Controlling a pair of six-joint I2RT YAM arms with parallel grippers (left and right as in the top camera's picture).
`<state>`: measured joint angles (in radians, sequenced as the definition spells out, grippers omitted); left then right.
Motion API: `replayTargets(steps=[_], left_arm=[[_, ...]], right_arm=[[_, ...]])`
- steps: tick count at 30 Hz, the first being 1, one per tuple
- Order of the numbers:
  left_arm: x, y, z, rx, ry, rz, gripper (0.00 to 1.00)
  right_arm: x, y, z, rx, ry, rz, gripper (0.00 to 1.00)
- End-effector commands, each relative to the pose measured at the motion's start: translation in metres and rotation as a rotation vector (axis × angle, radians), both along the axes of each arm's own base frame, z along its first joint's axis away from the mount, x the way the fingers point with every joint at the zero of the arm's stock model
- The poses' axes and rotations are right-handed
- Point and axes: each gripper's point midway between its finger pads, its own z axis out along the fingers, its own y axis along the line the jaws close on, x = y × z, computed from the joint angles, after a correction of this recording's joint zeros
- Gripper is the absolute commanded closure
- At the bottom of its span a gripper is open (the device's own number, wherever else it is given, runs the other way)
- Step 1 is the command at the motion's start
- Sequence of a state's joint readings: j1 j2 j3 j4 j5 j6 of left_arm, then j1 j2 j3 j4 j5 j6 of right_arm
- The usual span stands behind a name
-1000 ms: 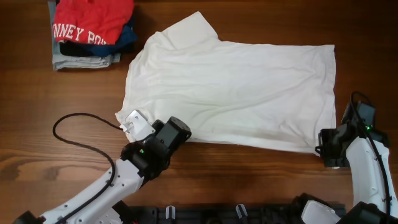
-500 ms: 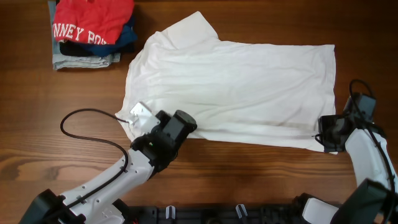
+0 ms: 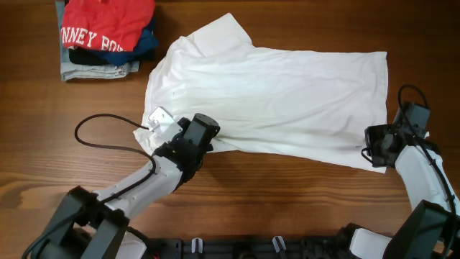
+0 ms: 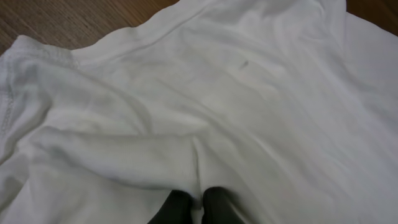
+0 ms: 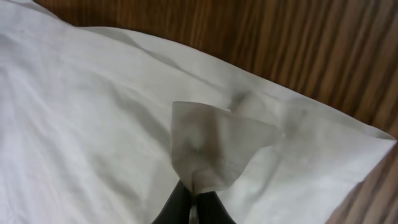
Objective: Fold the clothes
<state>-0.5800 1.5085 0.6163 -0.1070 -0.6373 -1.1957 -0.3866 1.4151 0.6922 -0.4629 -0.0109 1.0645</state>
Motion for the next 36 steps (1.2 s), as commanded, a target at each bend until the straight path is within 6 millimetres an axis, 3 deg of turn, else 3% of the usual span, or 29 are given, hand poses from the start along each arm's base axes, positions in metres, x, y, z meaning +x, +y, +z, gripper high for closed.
replayTargets(steps=[1, 2, 4, 5, 6, 10, 14, 15, 18, 21, 23, 29, 36], left_arm=[[0.005, 0.003, -0.001, 0.018, -0.005, 0.007, 0.86], [0.006, 0.002, 0.000, 0.018, -0.009, 0.004, 0.75], [0.012, -0.002, 0.004, 0.075, -0.011, -0.073, 0.26], [0.014, -0.004, 0.006, 0.097, -0.010, -0.105, 0.05], [0.016, -0.006, 0.009, 0.138, -0.002, -0.147, 0.01], [0.022, -0.010, 0.027, 0.185, -0.002, -0.204, 0.00], [0.013, -0.015, 0.065, 0.137, 0.011, -0.244, 0.00], [-0.005, -0.031, 0.071, 0.029, 0.060, -0.343, 0.01], [-0.030, -0.049, 0.050, -0.082, 0.195, -0.434, 0.19], [-0.056, -0.045, 0.017, -0.131, 0.373, -0.371, 0.26], [-0.063, -0.045, 0.001, -0.135, 0.439, -0.362, 0.31], [-0.050, -0.023, -0.021, -0.122, 0.487, -0.295, 0.34], [-0.026, -0.014, -0.016, -0.122, 0.415, -0.312, 0.44]], right_arm=[[0.011, -0.006, 0.006, -0.044, -0.030, 0.038, 0.94], [0.013, -0.007, 0.006, -0.048, -0.037, 0.040, 0.80], [0.017, -0.005, 0.008, -0.058, -0.051, 0.092, 0.42], [0.019, -0.005, 0.009, -0.060, -0.056, 0.107, 0.28], [0.022, -0.003, 0.011, -0.061, -0.069, 0.134, 0.17], [0.037, 0.002, 0.037, -0.045, -0.112, 0.209, 0.11], [0.043, 0.007, 0.089, -0.037, -0.129, 0.266, 0.10], [0.038, 0.022, 0.114, -0.004, -0.141, 0.363, 0.10], [0.023, 0.044, 0.116, 0.073, -0.126, 0.454, 0.11], [0.005, 0.054, 0.107, 0.121, -0.060, 0.493, 0.11], [-0.001, 0.056, 0.105, 0.126, -0.038, 0.516, 0.11], [-0.011, 0.055, 0.101, 0.111, 0.010, 0.546, 0.12], [-0.013, 0.055, 0.096, 0.111, 0.022, 0.547, 0.12]])
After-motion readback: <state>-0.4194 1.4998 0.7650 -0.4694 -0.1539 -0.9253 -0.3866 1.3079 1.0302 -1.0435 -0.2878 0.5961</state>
